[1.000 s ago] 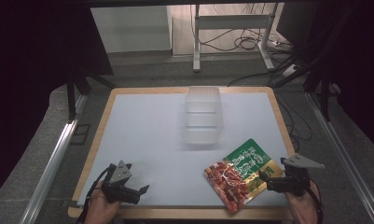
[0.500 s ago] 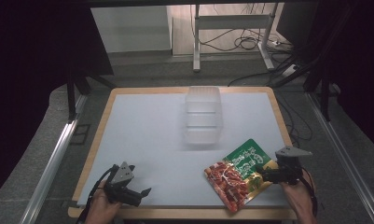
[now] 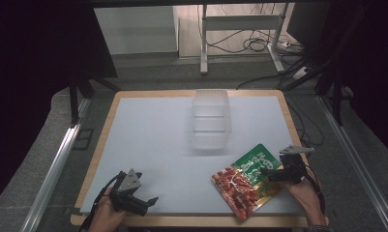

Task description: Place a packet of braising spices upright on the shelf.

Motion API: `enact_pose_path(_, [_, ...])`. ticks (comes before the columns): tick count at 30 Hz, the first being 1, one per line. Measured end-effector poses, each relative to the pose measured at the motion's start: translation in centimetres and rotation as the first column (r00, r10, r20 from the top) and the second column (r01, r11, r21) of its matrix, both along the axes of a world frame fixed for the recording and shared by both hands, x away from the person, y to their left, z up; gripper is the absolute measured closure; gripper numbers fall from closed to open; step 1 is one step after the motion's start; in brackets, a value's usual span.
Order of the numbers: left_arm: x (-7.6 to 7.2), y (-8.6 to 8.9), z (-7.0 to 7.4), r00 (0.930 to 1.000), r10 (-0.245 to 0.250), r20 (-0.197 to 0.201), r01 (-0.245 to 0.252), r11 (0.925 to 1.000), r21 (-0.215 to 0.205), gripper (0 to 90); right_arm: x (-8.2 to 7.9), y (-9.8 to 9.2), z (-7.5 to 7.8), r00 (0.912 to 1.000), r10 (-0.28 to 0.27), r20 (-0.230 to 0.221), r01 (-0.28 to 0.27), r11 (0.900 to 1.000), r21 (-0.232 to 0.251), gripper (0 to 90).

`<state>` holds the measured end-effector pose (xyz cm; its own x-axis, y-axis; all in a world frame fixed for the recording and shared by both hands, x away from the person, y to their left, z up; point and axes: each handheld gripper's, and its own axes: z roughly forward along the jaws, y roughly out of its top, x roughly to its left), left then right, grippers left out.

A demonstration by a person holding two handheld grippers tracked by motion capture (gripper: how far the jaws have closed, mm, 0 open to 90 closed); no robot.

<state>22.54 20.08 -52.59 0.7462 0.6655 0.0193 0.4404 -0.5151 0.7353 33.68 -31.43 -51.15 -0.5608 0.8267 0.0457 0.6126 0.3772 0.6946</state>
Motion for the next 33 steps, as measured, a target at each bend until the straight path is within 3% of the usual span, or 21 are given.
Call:
enact_pose_path(4, [0.0, -0.1, -0.1, 1.0, -0.005, -0.005, 0.005, 1.0, 0.007, 0.0, 0.3, 0.2, -0.1, 0.9998, 0.006, -0.018, -0.007, 1.0, -0.012, 3.5])
enact_pose_path(8, [0.0, -0.2, -0.2, 0.9999, -0.01, -0.014, 0.01, 0.9998, 0.016, 0.0, 0.7, 0.3, -0.4, 0.9963, 0.023, -0.083, -0.022, 1.0, 0.014, 10.9])
enact_pose_path(13, [0.0, -0.2, -0.2, 0.9999, -0.01, -0.014, 0.01, 0.9998, 0.014, 0.0, 0.3, 0.5, 0.5, 0.9964, 0.036, -0.077, -0.034, 0.999, 0.026, 19.3])
enact_pose_path(18, [0.0, -0.3, -0.3, 0.9998, -0.015, -0.015, 0.015, 0.9995, 0.026, 0.0, -0.6, 0.8, 2.0, 0.997, 0.043, -0.065, -0.04, 0.998, 0.045, 34.2])
enact_pose_path(20, [0.0, -0.3, -0.3, 0.9998, -0.015, -0.014, 0.015, 0.9994, 0.03, 0.0, -1.1, 1.4, 2.3, 0.9957, 0.064, -0.068, -0.062, 0.998, 0.021, 43.2])
enact_pose_path(23, [0.0, -0.3, -0.3, 0.9998, -0.015, -0.014, 0.015, 0.9994, 0.03, 0.0, -1.1, 1.9, 2.0, 0.9934, 0.069, -0.092, -0.071, 0.997, -0.013, 47.0])
enact_pose_path(24, [0.0, -0.3, -0.3, 0.9998, -0.015, -0.014, 0.015, 0.9994, 0.031, 0.0, -1.1, 2.1, 1.9, 0.9933, 0.066, -0.095, -0.07, 0.997, -0.037, 48.9])
enact_pose_path(25, [0.0, -0.3, -0.3, 0.9998, -0.015, -0.013, 0.015, 0.9994, 0.031, 0.0, -1.1, 2.4, 1.7, 0.9958, 0.051, -0.076, -0.059, 0.992, -0.108, 53.2])
enact_pose_path(29, [0.0, -0.4, -0.3, 0.9998, -0.016, -0.015, 0.017, 0.9992, 0.037, 0.0, -1.0, 2.5, 1.5, 0.9971, 0.03, -0.069, -0.039, 0.991, -0.125, 59.5])
enact_pose_path(33, [0.0, -0.4, -0.3, 0.9997, -0.018, -0.014, 0.018, 0.999, 0.041, 0.0, -1.1, 2.8, 1.5, 0.9987, 0.014, -0.048, -0.024, 0.978, -0.209, 81.1])
